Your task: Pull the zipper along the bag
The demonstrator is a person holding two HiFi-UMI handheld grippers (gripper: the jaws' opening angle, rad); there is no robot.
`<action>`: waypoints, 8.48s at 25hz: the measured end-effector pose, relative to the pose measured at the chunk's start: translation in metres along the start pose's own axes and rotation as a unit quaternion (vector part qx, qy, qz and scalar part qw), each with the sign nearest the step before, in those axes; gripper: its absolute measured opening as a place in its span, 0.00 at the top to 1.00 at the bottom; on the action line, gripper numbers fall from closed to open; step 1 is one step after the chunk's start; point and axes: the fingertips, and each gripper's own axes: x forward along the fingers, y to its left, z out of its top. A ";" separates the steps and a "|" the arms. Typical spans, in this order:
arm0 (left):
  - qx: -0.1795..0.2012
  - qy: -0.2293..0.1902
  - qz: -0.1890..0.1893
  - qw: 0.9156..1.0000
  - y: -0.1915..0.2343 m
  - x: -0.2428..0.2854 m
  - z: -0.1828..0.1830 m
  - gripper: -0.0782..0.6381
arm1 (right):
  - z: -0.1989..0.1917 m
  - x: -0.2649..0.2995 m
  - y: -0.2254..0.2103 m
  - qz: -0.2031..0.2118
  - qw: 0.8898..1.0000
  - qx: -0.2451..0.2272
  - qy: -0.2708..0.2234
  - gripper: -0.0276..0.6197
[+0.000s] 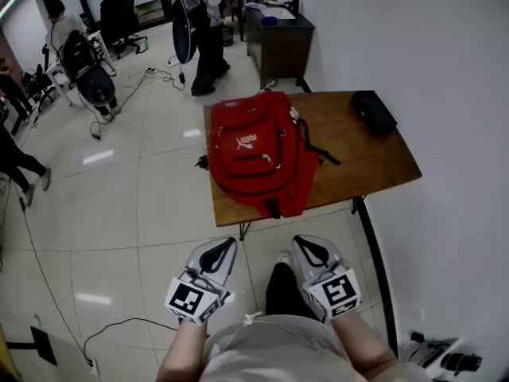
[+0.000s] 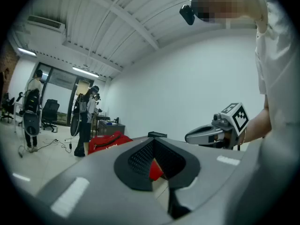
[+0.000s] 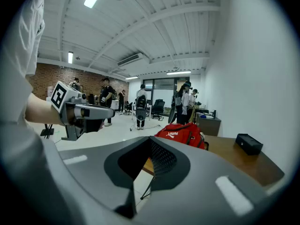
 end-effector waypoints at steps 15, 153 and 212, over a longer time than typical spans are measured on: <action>-0.013 0.042 0.050 0.998 0.097 0.199 -0.020 0.89 | -0.002 0.148 -0.178 0.104 0.993 -0.052 0.031 0.95; -0.182 0.371 -0.076 0.907 0.139 0.330 -0.224 0.88 | -0.011 0.330 -0.375 0.079 0.978 0.159 0.113 0.95; 0.038 -0.085 0.021 0.995 -0.097 -0.078 0.049 0.88 | 0.040 -0.105 0.042 -0.020 0.995 -0.006 -0.099 0.95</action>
